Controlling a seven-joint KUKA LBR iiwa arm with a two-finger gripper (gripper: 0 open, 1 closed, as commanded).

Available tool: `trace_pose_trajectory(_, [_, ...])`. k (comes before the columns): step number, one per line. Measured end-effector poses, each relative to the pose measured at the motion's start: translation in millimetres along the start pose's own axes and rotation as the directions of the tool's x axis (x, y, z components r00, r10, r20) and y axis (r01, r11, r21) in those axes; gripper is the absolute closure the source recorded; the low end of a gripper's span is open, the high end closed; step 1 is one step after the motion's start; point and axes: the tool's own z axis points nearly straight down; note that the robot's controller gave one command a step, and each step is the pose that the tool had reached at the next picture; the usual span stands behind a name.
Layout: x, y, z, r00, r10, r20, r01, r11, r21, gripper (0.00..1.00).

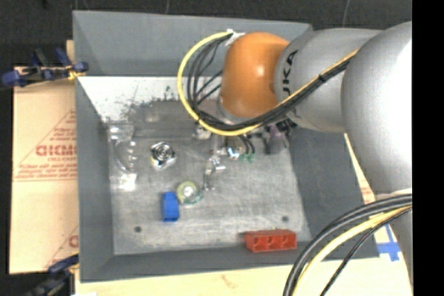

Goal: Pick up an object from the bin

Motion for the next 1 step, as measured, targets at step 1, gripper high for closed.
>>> trace_pose_trajectory(1, [52.4,19.8,35.8,0.994,-0.112,0.008,0.112,0.994,0.003,0.0])
